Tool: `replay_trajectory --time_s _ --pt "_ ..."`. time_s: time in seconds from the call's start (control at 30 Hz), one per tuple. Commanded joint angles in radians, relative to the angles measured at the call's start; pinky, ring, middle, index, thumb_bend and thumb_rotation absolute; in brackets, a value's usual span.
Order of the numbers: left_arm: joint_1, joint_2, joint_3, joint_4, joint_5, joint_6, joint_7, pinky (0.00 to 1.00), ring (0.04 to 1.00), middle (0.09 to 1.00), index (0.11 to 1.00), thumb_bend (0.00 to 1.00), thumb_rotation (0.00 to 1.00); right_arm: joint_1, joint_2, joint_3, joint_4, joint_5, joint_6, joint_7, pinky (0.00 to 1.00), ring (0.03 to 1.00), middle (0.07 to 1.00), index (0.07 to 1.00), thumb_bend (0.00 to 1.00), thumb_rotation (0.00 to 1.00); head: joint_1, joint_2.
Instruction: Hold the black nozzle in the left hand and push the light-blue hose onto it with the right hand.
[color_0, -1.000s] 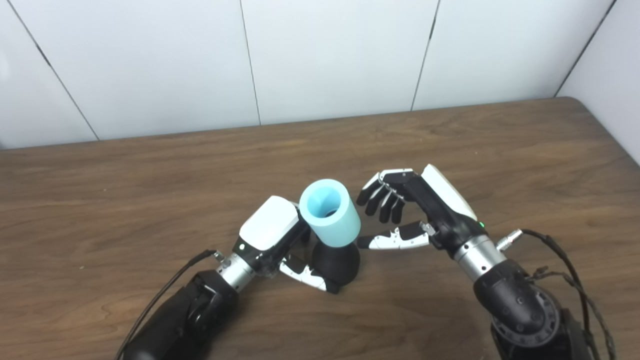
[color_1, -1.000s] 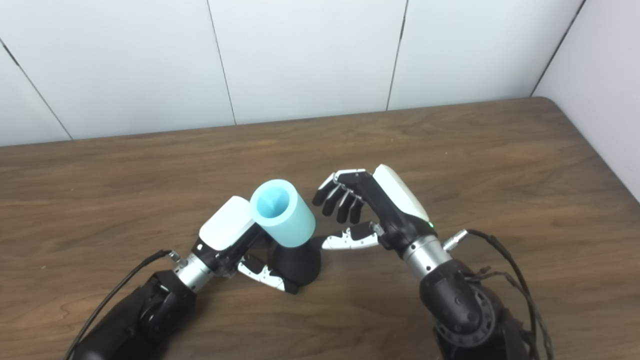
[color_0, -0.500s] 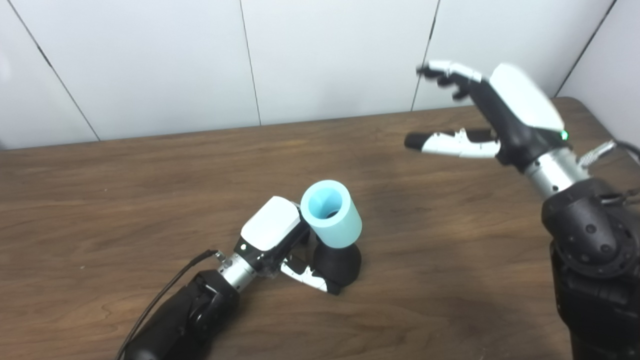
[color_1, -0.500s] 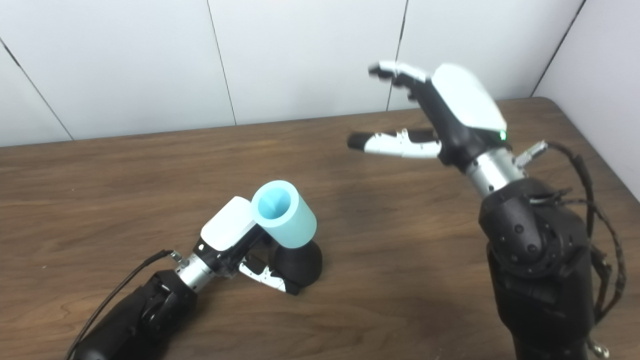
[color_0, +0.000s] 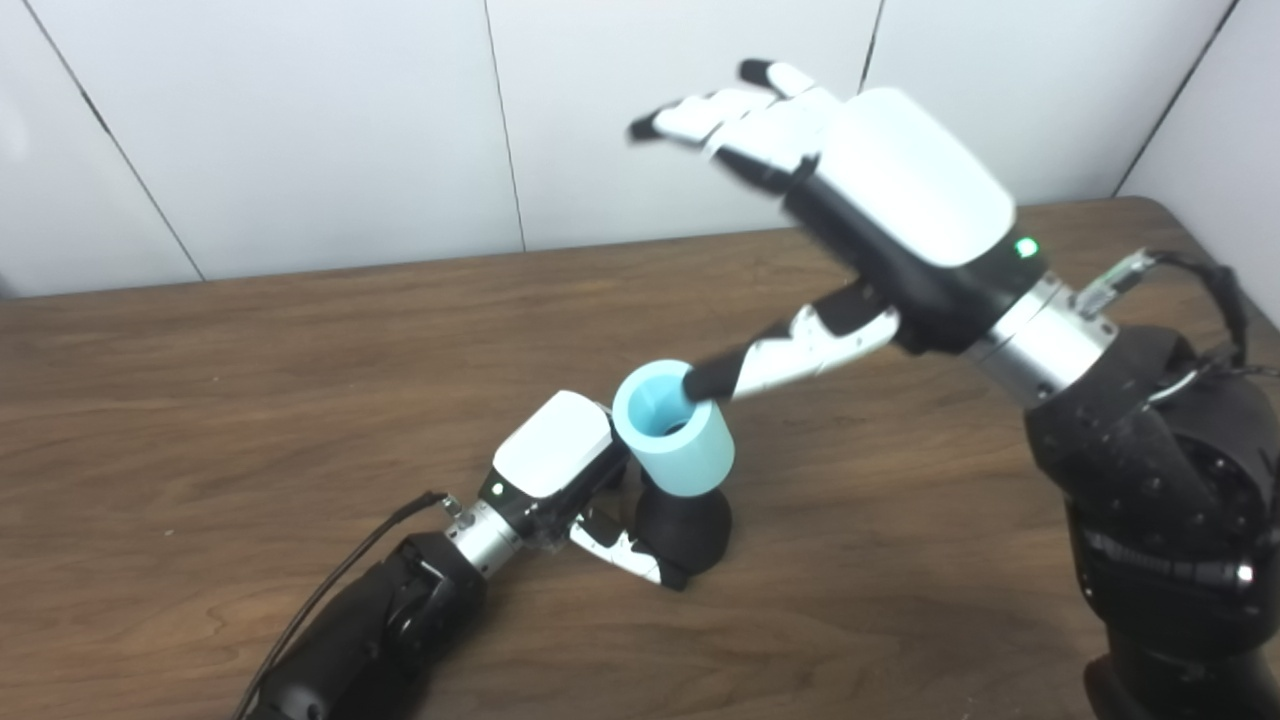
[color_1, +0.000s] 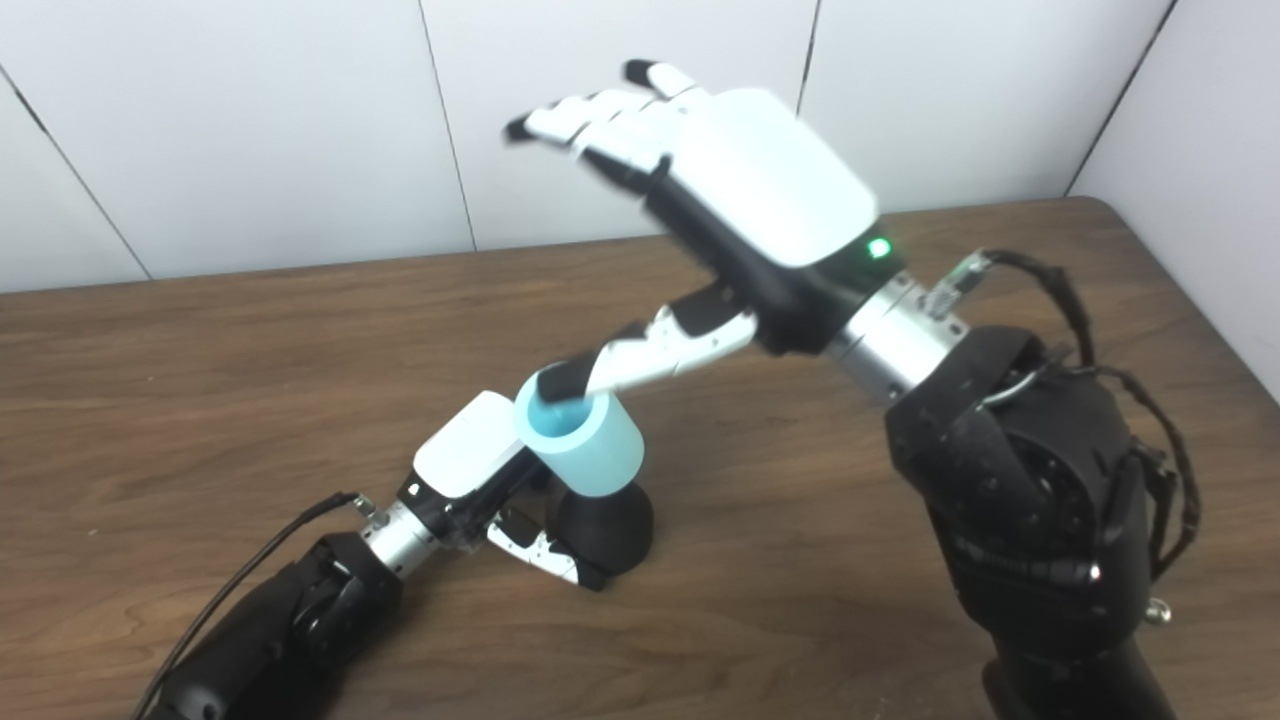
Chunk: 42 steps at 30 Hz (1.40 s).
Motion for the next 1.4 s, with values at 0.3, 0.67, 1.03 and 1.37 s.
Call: replay_trajectory --time_s 0.3,0.67,1.03,1.37 --pt "0.191 -0.015 -0.085 0.208 0.052 -0.011 -0.008 0.13 0.183 0.472 0.486 0.52 0.0 -0.07 -0.045 -0.01 -0.044 -0.044 -0.222 0.14 1.0 1.0 1.0 0.994 0.97 0.96 0.001 -0.003" --pt "0.19 -0.013 -0.087 0.206 0.056 -0.011 -0.014 0.13 0.184 0.471 0.486 0.52 0.0 -0.042 -0.003 -0.064 -0.044 -0.025 -0.316 0.17 1.0 1.0 1.0 1.0 0.98 0.96 0.004 -0.003" --pt "0.194 -0.012 -0.085 0.197 0.058 -0.002 -0.025 0.13 0.183 0.471 0.486 0.52 0.0 0.013 0.016 -0.061 -0.044 -0.015 -0.395 0.25 1.0 1.0 1.0 1.0 0.96 0.99 0.005 0.001" --pt "0.202 -0.009 -0.086 0.183 0.063 -0.007 -0.015 0.12 0.167 0.471 0.486 0.53 0.0 0.067 0.024 -0.065 -0.044 0.002 -0.437 0.303 0.99 0.996 0.994 0.959 0.94 0.95 0.008 0.009"
